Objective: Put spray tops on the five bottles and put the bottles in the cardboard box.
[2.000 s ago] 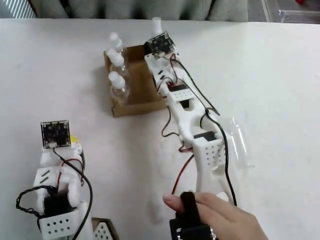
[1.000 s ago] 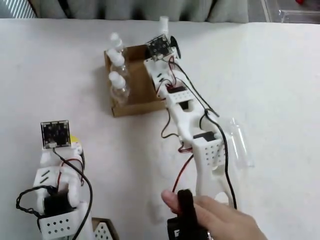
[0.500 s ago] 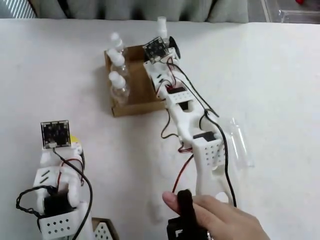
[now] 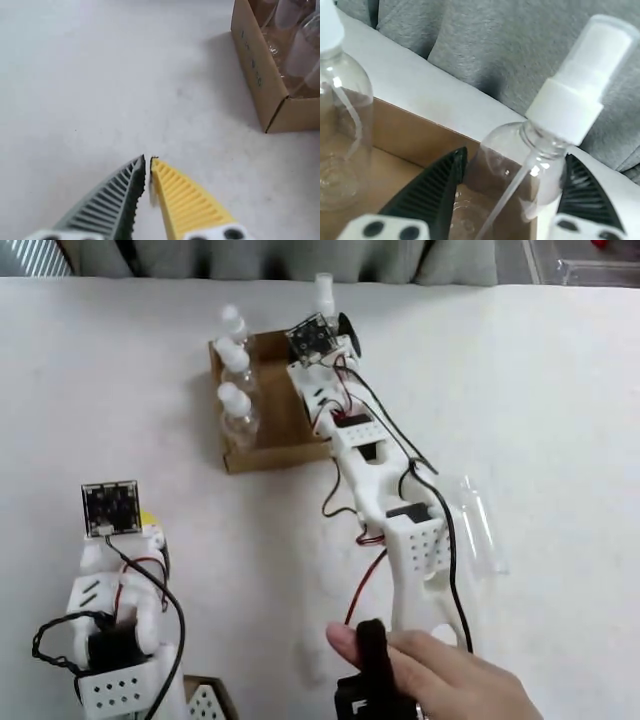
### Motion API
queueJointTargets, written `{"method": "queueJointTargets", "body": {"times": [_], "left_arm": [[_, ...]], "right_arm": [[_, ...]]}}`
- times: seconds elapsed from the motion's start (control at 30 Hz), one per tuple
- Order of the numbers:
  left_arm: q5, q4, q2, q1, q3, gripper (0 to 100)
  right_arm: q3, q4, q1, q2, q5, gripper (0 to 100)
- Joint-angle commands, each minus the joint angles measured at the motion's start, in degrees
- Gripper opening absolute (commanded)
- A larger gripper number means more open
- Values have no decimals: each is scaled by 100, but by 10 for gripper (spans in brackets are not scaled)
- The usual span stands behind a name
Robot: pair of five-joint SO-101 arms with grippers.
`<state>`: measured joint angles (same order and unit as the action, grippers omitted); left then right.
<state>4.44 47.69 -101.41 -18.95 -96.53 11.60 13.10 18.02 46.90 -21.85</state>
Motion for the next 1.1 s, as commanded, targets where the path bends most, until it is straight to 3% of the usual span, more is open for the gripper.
{"method": "queueJointTargets", "body": {"times": [0.0,0.4,0.9,1.07], "left_arm": [[62,-193,-31,92,53,28],[53,-343,-31,92,18,28],[53,-334,-31,92,18,28],[53,-343,-31,92,18,28]], "right_arm": [[26,-4,-48,-163,-88,251],[-1204,523,31,-1130,-70,251],[-1257,497,40,-1147,-79,252],[-1266,435,31,-1147,70,324]]}}
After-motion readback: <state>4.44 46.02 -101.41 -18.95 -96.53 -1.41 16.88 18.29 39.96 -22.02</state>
